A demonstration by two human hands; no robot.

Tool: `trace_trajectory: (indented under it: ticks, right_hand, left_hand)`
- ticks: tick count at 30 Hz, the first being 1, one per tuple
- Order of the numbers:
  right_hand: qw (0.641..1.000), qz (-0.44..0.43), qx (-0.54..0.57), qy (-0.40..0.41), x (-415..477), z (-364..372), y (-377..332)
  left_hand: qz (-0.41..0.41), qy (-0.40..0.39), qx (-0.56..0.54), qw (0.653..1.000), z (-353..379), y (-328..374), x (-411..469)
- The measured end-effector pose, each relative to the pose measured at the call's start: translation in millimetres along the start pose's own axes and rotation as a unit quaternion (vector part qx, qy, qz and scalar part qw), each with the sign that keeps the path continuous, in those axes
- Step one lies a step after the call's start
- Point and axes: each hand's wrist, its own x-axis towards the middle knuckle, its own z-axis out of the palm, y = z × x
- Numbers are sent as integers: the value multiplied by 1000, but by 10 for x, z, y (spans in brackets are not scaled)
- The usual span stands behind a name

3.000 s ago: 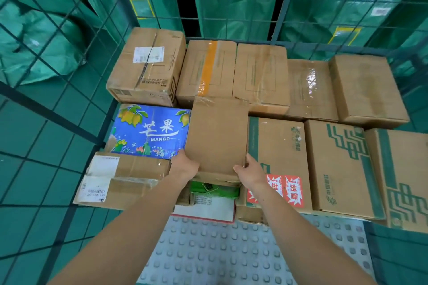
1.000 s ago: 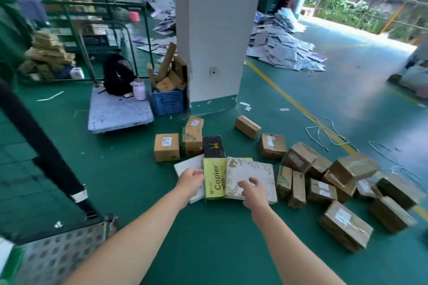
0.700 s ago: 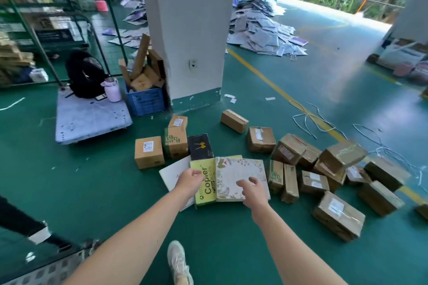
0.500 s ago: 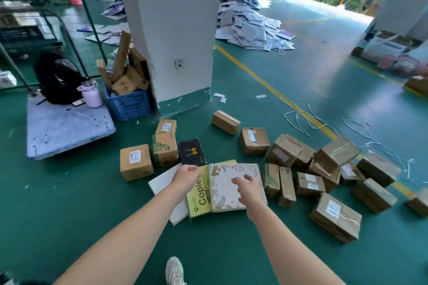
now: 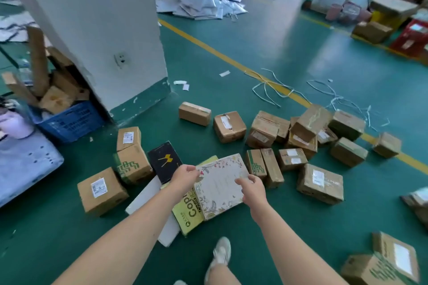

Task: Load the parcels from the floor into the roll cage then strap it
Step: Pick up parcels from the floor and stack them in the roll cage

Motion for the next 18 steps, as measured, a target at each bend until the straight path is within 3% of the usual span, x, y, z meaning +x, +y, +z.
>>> trace_trajectory:
  ticks: [18]
  right_hand:
    - [982, 170, 56, 66, 2195, 261, -291]
  left_hand:
    - [-36, -82, 212, 973, 333, 756, 2350]
